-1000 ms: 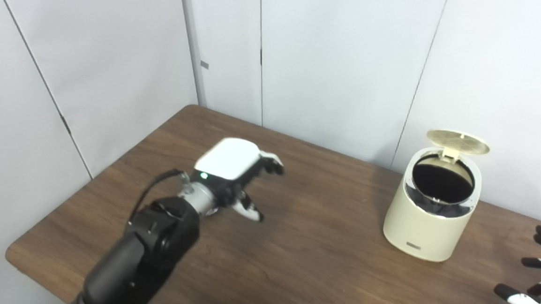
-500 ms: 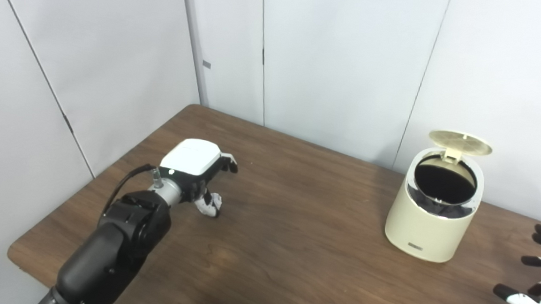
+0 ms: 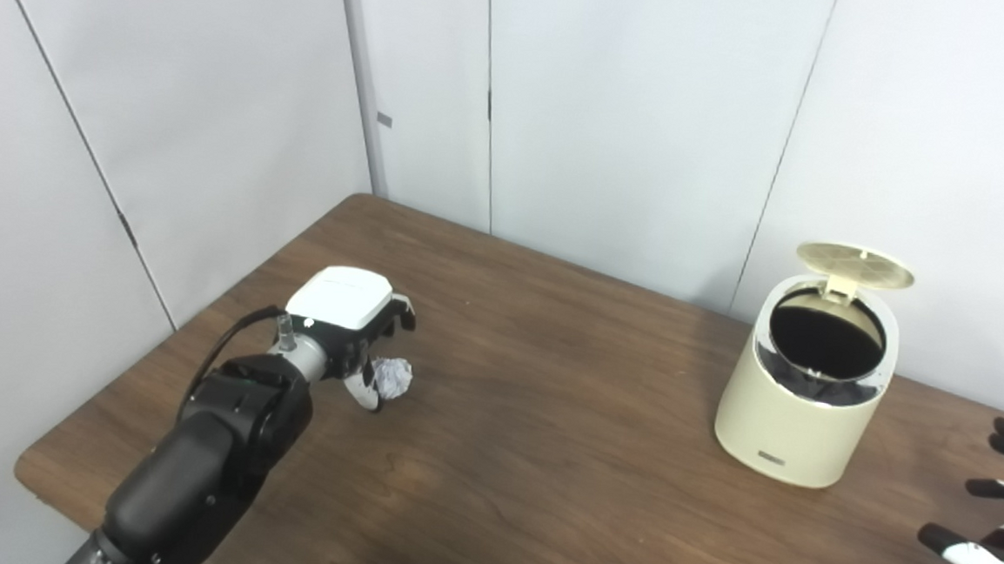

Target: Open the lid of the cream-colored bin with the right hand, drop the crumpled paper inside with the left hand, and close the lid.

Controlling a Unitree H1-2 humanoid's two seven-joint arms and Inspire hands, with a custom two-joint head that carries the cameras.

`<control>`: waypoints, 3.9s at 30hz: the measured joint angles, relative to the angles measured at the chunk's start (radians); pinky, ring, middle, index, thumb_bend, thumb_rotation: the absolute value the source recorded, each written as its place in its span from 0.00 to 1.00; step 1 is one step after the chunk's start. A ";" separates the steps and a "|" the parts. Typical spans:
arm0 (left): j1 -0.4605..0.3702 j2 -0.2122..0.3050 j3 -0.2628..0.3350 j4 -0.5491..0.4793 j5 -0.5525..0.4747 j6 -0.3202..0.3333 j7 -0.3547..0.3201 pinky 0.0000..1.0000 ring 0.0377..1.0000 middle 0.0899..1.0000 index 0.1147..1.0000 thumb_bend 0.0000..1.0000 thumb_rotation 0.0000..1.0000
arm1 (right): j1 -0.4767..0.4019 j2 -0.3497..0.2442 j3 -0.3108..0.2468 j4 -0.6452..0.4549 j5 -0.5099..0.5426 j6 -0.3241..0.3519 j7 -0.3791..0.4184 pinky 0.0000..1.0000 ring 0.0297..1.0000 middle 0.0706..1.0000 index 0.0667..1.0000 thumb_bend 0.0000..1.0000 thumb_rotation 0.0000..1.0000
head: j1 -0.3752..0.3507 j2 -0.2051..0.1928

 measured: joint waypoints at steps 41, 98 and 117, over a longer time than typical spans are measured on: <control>-0.028 0.001 -0.071 0.103 -0.058 0.036 0.058 0.55 0.68 0.70 0.62 0.81 0.04 | 0.016 -0.001 -0.012 -0.036 0.017 0.028 0.006 0.38 0.70 0.90 0.89 0.71 0.40 | -0.011 0.038; 0.014 -0.005 -0.096 0.124 -0.198 -0.045 0.248 0.39 0.38 0.46 0.43 0.50 0.00 | 0.032 0.000 -0.024 -0.079 0.011 0.086 0.009 0.43 0.73 0.90 0.89 0.70 0.39 | -0.012 0.075; -0.083 -0.036 -0.082 -0.099 -0.213 -0.003 0.153 0.34 0.36 0.42 0.49 0.50 0.00 | 0.032 0.000 -0.015 -0.055 -0.001 0.076 0.004 0.44 0.72 0.88 0.89 0.68 0.33 | -0.057 0.064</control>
